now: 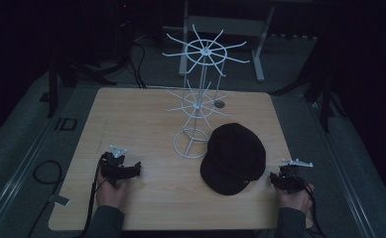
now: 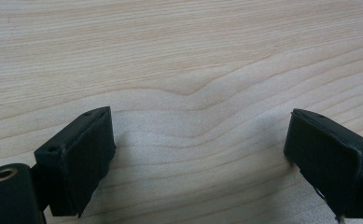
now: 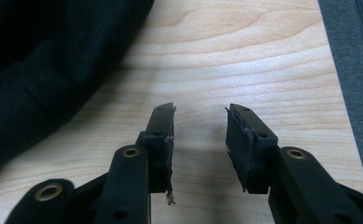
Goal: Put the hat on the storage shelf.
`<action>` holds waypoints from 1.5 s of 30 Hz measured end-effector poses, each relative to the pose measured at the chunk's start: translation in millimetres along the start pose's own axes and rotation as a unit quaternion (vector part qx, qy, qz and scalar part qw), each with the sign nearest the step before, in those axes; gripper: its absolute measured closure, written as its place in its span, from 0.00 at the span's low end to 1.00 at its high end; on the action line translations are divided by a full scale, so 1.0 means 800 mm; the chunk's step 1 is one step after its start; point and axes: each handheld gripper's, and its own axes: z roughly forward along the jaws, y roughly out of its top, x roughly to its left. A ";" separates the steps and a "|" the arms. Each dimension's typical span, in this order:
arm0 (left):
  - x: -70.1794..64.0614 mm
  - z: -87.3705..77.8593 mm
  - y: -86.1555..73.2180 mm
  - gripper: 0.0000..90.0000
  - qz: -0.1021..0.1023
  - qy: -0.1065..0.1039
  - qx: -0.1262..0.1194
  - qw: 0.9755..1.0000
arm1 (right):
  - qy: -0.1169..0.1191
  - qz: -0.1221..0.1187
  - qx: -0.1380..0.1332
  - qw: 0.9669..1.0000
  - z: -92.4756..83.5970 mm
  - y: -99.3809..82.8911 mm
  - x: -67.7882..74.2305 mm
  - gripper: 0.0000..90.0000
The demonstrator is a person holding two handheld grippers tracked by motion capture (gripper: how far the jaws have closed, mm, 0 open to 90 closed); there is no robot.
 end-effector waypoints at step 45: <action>-0.004 0.001 0.001 0.10 0.005 -0.005 0.000 1.000 | 0.047 0.058 0.029 0.997 0.021 0.032 0.058 0.77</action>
